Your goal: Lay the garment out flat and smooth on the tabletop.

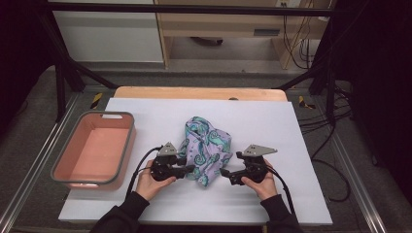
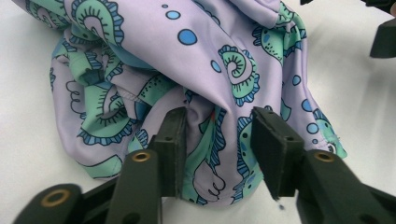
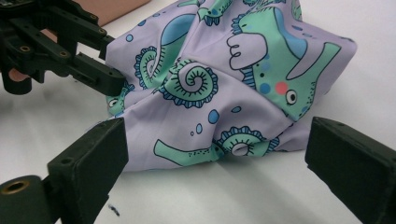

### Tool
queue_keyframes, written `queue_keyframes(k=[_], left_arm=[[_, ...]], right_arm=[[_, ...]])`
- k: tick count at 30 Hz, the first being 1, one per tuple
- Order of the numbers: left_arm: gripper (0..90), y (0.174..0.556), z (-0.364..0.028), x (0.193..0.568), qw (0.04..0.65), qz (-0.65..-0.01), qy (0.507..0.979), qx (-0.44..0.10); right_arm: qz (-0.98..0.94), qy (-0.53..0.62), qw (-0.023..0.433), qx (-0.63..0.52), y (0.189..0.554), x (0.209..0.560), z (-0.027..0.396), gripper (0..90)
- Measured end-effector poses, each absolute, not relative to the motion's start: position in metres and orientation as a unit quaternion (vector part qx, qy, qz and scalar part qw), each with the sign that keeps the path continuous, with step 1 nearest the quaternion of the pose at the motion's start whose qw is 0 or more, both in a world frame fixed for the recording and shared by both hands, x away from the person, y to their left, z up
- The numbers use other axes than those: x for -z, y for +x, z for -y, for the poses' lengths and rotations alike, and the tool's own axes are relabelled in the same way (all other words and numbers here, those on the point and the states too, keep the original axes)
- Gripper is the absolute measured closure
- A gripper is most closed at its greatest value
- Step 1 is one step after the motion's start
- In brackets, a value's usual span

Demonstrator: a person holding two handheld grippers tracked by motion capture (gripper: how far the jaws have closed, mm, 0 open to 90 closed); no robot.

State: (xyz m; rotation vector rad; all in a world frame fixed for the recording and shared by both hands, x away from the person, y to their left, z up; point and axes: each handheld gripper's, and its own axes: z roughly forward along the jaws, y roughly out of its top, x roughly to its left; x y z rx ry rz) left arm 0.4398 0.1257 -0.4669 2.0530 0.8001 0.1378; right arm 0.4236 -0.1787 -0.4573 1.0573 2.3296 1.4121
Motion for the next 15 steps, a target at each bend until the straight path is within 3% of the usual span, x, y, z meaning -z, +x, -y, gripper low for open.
queue_keyframes(k=[7,15], left_arm=[[70.1,0.439,-0.123,0.469,0.441,-0.322,0.836,-0.051],[75.9,0.438,-0.122,0.470,0.425,-0.323,0.844,-0.043]], right_arm=[[-0.803,0.365,0.100,-0.460,0.426,0.466,0.166,17.7],[-0.807,0.372,0.102,-0.446,0.429,0.475,0.155,31.0]])
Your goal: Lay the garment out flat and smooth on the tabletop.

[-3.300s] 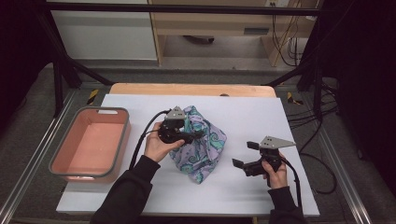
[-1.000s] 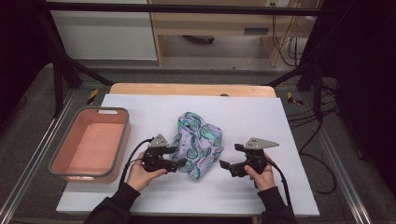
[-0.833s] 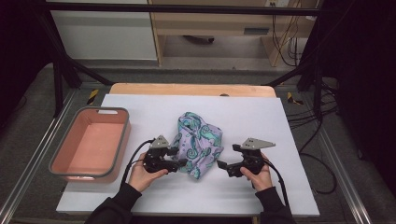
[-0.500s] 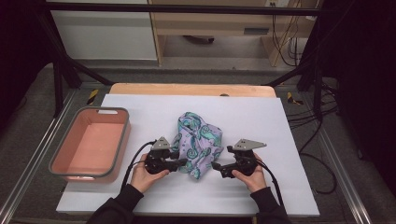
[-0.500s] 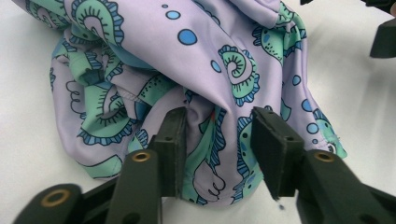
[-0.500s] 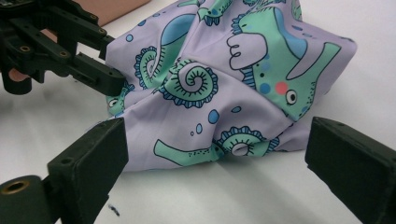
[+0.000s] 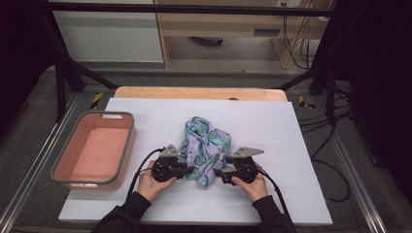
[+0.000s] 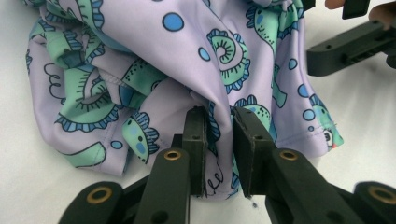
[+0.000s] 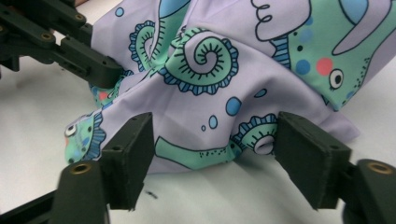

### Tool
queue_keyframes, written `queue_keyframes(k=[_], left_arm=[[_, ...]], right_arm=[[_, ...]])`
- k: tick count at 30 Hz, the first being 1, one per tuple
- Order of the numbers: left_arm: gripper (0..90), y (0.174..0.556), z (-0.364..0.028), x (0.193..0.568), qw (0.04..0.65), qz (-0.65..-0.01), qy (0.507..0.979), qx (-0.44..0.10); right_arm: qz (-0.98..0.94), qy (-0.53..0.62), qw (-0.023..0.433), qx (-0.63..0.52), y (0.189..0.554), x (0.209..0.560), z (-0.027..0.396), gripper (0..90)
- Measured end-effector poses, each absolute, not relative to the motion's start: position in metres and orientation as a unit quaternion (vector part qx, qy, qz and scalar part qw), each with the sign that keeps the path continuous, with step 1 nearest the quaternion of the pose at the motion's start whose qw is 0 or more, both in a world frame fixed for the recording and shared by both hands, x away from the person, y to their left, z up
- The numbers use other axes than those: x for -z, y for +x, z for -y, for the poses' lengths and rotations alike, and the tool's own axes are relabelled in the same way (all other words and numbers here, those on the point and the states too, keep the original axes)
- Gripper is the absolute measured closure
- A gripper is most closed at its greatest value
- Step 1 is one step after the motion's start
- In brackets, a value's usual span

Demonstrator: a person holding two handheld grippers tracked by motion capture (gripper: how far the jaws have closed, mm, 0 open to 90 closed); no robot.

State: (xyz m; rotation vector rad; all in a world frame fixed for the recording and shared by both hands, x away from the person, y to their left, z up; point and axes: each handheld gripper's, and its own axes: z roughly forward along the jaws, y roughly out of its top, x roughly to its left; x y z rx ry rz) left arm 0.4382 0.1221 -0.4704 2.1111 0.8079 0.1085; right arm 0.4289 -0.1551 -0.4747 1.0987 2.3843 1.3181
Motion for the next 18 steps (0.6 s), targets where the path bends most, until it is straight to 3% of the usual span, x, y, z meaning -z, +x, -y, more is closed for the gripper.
queue_keyframes(k=[5,14,18], left_arm=[[79.4,0.437,-0.122,0.470,0.421,-0.319,0.848,-0.050],[82.1,0.437,-0.125,0.468,0.422,-0.312,0.848,-0.077],[85.2,0.437,-0.131,0.463,0.432,-0.314,0.841,-0.086]], right_arm=[[-0.807,0.374,0.109,-0.444,0.430,0.478,0.150,45.5],[-0.804,0.375,0.130,-0.444,0.427,0.470,0.153,88.2],[-0.796,0.383,0.128,-0.451,0.426,0.461,0.165,89.5]])
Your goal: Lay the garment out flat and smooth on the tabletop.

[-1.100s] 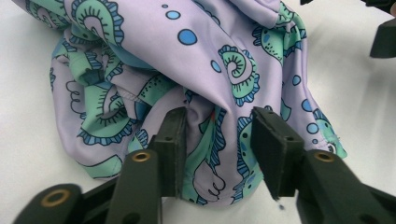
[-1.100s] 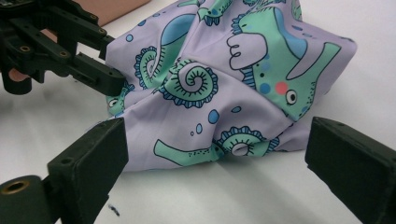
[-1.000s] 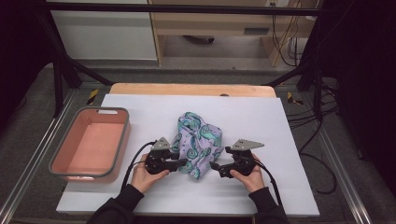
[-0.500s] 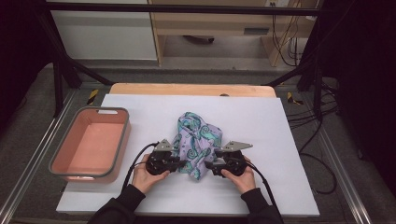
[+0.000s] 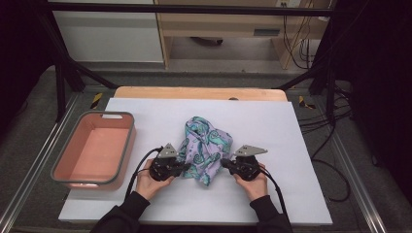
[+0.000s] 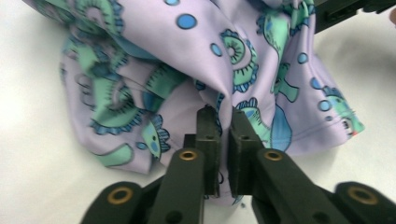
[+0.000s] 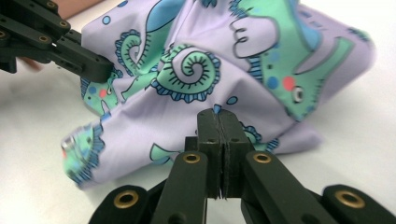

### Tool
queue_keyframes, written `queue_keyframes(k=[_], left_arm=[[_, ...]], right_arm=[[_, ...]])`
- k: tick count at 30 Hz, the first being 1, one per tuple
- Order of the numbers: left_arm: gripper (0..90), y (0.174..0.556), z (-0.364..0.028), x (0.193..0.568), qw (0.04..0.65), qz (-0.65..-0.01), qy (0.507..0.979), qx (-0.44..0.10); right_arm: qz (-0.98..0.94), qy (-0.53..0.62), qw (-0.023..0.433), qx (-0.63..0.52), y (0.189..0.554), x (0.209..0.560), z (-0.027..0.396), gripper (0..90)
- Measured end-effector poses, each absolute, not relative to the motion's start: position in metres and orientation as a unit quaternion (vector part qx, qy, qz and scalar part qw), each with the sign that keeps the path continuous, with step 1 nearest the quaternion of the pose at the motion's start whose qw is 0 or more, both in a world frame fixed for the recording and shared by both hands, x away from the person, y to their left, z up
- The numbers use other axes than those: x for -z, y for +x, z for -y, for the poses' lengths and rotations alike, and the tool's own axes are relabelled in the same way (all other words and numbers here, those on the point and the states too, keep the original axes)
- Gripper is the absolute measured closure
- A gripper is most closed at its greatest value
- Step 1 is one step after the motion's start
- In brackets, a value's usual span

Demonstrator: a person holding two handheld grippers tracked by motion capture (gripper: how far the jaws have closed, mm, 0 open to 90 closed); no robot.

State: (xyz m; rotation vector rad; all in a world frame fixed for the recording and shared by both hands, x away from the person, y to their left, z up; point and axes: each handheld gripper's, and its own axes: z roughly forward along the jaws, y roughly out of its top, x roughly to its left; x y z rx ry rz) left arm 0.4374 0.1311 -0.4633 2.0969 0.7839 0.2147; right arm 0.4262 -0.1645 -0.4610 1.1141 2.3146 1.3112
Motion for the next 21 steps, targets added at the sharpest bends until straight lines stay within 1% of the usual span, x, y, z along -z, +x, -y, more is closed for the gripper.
queue_keyframes(k=[1,4,12,21], left_arm=[[85.5,0.437,-0.133,0.462,0.434,-0.314,0.840,-0.089],[85.8,0.439,-0.138,0.458,0.449,-0.321,0.830,-0.076],[86.4,0.441,-0.156,0.444,0.471,-0.323,0.816,-0.089],[86.5,0.442,-0.172,0.432,0.492,-0.335,0.797,-0.101]], right_arm=[[-0.794,0.385,0.132,-0.452,0.426,0.459,0.168,89.6],[-0.783,0.395,0.137,-0.460,0.424,0.451,0.179,89.6],[-0.759,0.424,0.158,-0.468,0.422,0.433,0.210,89.8],[-0.737,0.447,0.184,-0.473,0.420,0.423,0.238,89.8]])
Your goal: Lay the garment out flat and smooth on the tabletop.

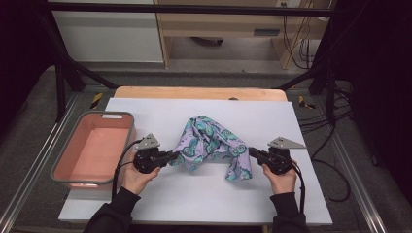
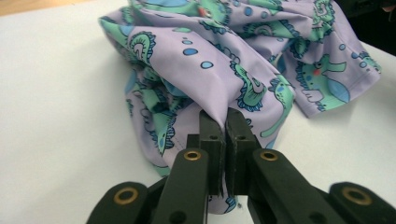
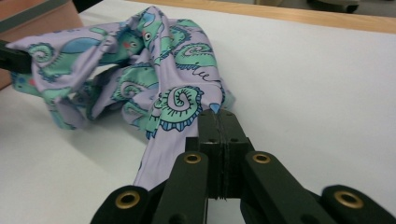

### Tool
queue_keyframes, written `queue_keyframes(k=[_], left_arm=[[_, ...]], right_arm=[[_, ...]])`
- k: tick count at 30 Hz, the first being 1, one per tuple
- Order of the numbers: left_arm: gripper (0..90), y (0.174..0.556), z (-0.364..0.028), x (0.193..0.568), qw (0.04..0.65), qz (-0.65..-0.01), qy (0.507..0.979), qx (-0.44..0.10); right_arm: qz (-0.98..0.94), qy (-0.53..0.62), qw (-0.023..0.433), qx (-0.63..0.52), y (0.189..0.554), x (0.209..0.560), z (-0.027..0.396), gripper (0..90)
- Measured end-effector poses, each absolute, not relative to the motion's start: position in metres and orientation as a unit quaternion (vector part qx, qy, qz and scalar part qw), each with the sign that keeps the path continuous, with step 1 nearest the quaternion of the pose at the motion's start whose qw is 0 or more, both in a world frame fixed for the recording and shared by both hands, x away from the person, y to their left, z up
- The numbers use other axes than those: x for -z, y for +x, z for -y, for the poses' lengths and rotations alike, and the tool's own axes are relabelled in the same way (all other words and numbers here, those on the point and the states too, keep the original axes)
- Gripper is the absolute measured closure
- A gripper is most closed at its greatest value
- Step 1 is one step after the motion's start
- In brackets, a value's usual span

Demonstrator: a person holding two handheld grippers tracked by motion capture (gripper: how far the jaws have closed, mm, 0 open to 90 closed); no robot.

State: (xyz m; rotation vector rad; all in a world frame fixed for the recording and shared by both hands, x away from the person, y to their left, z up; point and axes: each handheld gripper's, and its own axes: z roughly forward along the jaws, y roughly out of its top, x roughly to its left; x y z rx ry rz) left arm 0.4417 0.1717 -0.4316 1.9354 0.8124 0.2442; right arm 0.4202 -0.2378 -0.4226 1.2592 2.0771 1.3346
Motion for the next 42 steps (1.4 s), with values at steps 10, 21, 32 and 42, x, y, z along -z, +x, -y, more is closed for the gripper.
queue_keyframes(k=[10,21,32,42], left_arm=[[86.5,0.445,-0.179,0.433,0.488,-0.348,0.793,-0.105],[86.5,0.446,-0.182,0.432,0.484,-0.353,0.792,-0.112],[86.5,0.447,-0.187,0.429,0.483,-0.362,0.789,-0.114],[87.0,0.448,-0.196,0.406,0.504,-0.378,0.768,-0.117]], right_arm=[[-0.740,0.487,0.193,-0.422,0.430,0.443,0.253,89.5],[-0.733,0.489,0.184,-0.436,0.432,0.447,0.253,70.8],[-0.774,0.435,0.192,-0.418,0.435,0.459,0.220,47.9],[-0.755,0.453,0.232,-0.412,0.437,0.435,0.241,88.3]])
